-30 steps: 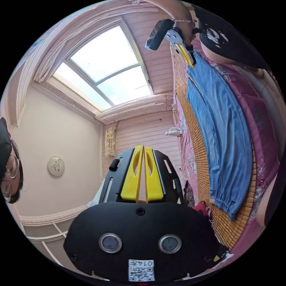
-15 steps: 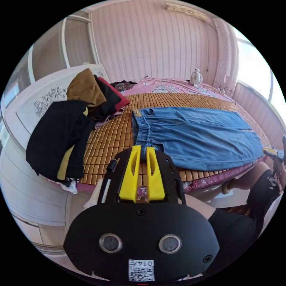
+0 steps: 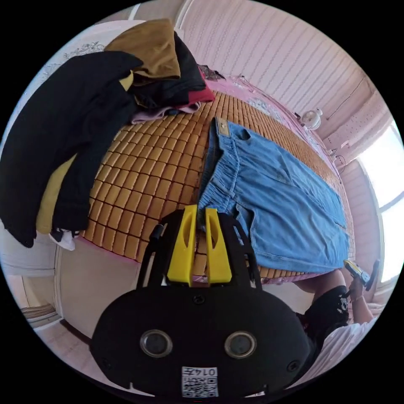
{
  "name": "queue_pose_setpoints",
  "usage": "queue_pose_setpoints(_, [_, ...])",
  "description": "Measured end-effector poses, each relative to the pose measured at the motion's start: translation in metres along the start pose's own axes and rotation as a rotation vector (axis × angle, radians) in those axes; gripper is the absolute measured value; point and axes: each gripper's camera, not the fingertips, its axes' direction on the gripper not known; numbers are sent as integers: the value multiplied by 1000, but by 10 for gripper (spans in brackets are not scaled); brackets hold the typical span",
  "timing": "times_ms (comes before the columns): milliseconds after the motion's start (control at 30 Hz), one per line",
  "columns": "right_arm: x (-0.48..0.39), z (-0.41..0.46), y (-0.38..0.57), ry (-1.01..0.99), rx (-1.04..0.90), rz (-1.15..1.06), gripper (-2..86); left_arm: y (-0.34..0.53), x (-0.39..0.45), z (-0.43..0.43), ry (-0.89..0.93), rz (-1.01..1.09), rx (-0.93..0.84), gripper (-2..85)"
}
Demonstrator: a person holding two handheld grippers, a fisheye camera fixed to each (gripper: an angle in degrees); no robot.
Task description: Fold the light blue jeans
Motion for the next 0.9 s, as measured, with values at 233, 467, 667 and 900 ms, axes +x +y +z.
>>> queue_pose_setpoints(233, [56, -14, 19, -46, 110, 142, -6, 1, -64, 0, 13, -158, -16, 17])
queue_pose_setpoints(467, [126, -33, 52, -48, 264, 325, 59, 5, -98, -28, 108, -307, 66, 74])
queue_pose_setpoints(667, [207, -24, 90, -38, 257, 574, 86, 3, -116, -27, 161, -385, 49, 100])
queue_pose_setpoints(900, [292, -1, 145, -164, 238, 865, 97, -27, -116, -16, 161, -369, -65, 43])
